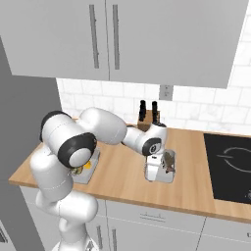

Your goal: Take the meat container that has the fish and place it on the second highest rack of the freezer. Then take the vegetable container that has the corn and onion and place it on the highest rack of the freezer.

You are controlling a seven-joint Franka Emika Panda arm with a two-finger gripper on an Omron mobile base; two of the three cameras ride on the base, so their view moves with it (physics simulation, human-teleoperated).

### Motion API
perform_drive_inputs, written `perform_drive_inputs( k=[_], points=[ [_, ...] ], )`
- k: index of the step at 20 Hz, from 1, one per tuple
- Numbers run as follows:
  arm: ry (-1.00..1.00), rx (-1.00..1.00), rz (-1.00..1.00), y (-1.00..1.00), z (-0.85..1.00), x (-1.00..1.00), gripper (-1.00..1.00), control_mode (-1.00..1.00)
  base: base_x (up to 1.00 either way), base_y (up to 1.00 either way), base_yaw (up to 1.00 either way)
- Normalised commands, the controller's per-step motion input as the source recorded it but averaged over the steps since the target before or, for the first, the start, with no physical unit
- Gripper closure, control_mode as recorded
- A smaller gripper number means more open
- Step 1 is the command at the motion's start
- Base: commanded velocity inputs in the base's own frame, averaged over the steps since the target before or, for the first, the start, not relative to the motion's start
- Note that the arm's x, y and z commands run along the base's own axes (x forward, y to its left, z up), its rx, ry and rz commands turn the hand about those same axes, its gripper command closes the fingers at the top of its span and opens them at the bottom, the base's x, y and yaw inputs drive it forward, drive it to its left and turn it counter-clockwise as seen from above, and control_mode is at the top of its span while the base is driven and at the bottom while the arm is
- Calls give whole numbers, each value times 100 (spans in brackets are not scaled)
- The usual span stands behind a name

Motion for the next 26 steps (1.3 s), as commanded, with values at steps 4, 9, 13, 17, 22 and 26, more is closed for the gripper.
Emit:
perform_drive_inputs(
  k=[4,9,13,17,22,26],
  points=[
    [0,2,-5,0,-19,0,100,-100,0,0,0],
    [0,4,-9,0,-50,-22,100,-100,0,0,0],
    [0,4,-6,0,-20,-21,100,-100,0,0,0],
    [-3,6,0,0,16,-51,100,-100,0,0,0],
    [-12,0,0,10,11,-66,100,-100,0,0,0],
    [-12,-4,0,27,56,-70,100,-100,0,0,0]
  ],
)
